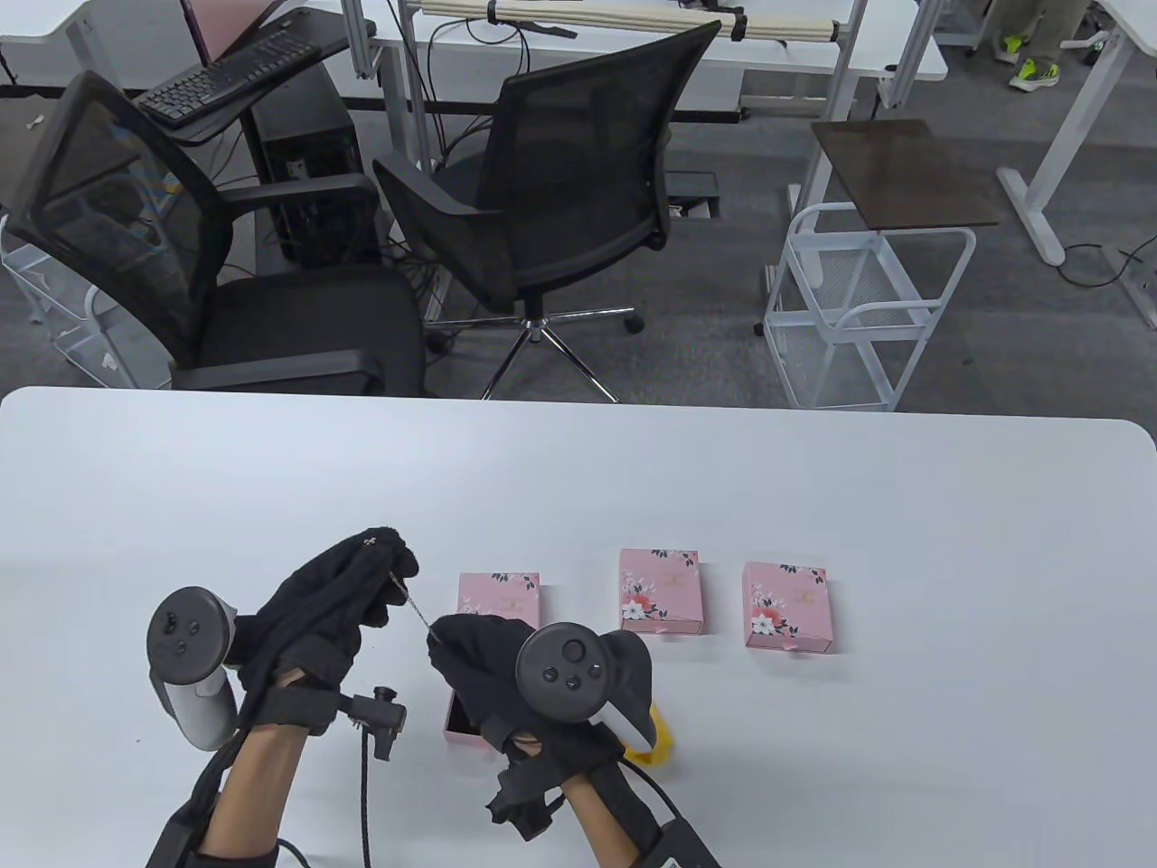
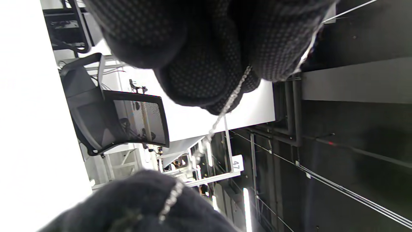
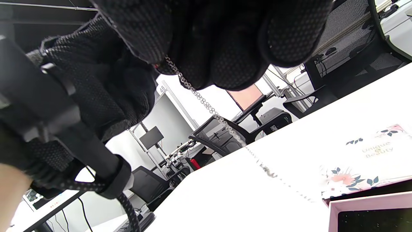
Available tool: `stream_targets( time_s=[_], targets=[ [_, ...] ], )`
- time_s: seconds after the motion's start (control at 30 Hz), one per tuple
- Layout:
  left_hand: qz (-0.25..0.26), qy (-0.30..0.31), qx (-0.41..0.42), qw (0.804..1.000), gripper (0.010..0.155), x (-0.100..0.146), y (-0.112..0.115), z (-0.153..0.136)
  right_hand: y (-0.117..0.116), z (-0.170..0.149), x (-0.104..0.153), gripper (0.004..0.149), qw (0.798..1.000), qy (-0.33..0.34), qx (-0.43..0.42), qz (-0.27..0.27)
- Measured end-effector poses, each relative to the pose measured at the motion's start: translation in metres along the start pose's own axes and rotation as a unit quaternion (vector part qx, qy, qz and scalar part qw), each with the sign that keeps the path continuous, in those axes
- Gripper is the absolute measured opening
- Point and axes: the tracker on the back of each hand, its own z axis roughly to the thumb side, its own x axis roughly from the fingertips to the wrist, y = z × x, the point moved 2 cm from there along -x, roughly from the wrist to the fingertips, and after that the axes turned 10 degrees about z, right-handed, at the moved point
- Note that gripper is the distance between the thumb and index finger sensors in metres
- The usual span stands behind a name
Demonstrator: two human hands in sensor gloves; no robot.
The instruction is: Dust necklace
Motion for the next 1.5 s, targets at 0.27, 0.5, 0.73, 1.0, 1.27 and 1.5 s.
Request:
stream_targets(
  time_s=[0.27, 0.5, 0.73, 1.0, 1.27, 1.5],
  targets=[
    [-0.013, 0.011, 0.009, 1.000, 0.036, 0.002, 0.004, 0.005, -0.004, -0.005, -0.003, 0.034, 1.000, -0.009, 0.000, 0.007],
    [-0.020, 0.080, -0.049, 0.995, 0.037, 0.012, 0.012, 0.026, -0.002, -0.017, -0.004, 0.035, 1.000, -0.024, -0.016, 0.009],
    [-0.026, 0.184, -0.172, 0.967, 0.039, 0.027, 0.023, 0.051, 0.009, -0.026, -0.003, 0.036, 0.999, -0.046, -0.002, 0.021],
    [-0.011, 0.178, -0.190, 0.965, 0.039, 0.025, 0.025, 0.045, 0.043, -0.063, 0.011, 0.051, 0.980, -0.170, 0.104, 0.028],
    [-0.001, 0.158, -0.167, 0.973, 0.038, 0.024, 0.018, 0.045, 0.024, -0.122, 0.013, 0.060, 0.902, -0.343, 0.200, 0.170],
    [0.011, 0.144, -0.149, 0.978, 0.038, 0.021, 0.012, 0.044, 0.000, -0.141, 0.008, 0.066, 0.870, -0.379, 0.223, 0.226]
  ],
)
